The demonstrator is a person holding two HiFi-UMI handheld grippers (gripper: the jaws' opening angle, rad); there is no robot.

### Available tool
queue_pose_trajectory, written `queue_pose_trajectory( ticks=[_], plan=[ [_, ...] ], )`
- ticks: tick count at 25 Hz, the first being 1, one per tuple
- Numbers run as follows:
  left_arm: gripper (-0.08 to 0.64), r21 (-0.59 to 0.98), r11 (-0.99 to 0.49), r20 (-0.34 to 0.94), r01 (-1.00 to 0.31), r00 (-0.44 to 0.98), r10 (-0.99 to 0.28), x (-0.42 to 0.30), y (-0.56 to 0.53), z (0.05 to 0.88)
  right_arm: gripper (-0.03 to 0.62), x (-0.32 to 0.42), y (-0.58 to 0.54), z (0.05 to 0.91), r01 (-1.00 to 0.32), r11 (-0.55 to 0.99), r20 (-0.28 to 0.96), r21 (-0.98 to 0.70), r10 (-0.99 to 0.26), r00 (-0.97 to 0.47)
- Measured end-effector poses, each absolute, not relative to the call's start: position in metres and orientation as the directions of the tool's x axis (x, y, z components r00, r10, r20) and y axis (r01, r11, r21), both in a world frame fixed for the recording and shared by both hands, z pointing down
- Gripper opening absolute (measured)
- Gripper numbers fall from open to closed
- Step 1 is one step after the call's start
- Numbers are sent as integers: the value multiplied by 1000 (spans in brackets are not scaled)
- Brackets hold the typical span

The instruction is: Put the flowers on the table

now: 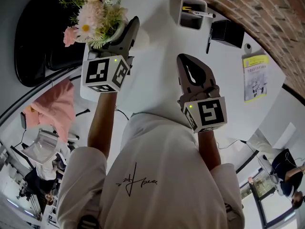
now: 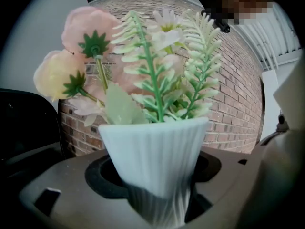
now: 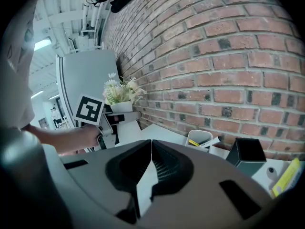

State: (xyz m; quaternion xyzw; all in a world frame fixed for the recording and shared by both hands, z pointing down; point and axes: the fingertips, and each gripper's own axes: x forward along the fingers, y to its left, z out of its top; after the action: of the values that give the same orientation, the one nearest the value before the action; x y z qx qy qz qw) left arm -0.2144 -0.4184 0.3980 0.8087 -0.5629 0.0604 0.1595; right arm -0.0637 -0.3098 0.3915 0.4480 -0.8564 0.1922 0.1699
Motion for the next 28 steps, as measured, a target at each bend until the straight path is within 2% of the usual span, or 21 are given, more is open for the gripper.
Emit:
queue_pose_trajectory(
  ticks=[10,28],
  plan=[
    [350,177,-298,255,-938,336,-906,-223,-447,402,25,-83,-329,391,-800,575,449,-171,-677,-583],
    [351,161,-288,224,-944,319,-921,-221,-483,409,25,-74,-342,405,-815,549,472,-185,-678,-564]
  ],
)
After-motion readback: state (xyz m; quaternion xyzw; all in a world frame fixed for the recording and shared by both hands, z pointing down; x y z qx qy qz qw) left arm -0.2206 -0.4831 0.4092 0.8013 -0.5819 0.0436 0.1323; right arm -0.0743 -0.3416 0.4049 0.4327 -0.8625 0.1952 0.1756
